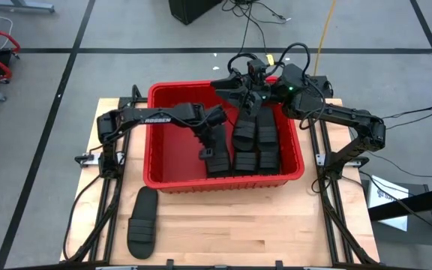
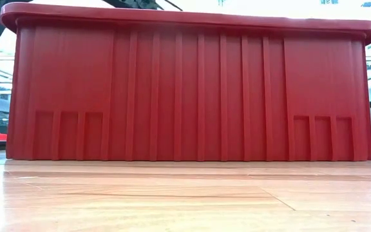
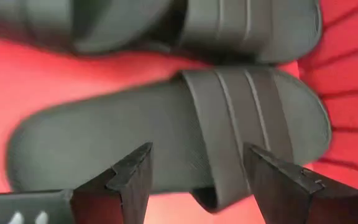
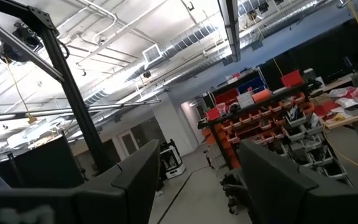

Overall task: Pick and place slides into bin
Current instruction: Adjust the red bin

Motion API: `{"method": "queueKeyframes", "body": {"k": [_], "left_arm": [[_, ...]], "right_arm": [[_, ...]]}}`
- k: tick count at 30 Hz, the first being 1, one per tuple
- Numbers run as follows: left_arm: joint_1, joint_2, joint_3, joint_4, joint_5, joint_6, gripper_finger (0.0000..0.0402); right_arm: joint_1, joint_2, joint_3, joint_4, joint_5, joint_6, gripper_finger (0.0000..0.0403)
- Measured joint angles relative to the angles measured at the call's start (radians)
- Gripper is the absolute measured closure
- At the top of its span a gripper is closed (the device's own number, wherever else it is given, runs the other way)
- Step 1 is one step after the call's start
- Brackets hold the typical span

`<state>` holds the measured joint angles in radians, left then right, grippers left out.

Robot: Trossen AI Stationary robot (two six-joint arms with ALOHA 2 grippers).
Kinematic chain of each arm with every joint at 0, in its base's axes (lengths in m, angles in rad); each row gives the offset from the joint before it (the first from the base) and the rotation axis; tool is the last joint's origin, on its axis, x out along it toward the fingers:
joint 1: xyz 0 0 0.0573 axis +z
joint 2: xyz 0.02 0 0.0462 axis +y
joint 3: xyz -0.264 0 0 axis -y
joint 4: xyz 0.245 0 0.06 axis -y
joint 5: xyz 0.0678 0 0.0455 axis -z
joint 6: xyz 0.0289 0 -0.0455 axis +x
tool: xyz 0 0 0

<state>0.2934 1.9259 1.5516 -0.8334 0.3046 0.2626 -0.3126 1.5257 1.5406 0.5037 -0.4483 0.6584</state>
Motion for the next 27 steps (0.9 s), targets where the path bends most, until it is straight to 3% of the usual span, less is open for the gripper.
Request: {"method": "queueKeyframes", "body": {"k": [5, 11, 16, 27], "left_arm": [[0.011, 0.0, 0.041, -0.034, -0.084, -0.004, 0.0162], [0.046, 0.0, 0.115, -0.195, -0.169, 0.028, 0.0162], [0.074, -0.021, 0.171, -0.284, -0.221, 0.04, 0.0163], [0.137, -0.262, 0.194, -0.271, -0.298, -0.065, 0.0163]], "right_arm": [[0.0, 0.0, 0.0, 0.008, 0.0, 0.011, 0.0193], [0.006, -0.001, 0.001, 0.215, 0.001, 0.017, 0.0193], [-0.003, 0.001, 0.001, 0.239, 0.001, 0.005, 0.0193], [-0.008, 0.0, 0.001, 0.249, -0.001, -0.043, 0.0193]]}}
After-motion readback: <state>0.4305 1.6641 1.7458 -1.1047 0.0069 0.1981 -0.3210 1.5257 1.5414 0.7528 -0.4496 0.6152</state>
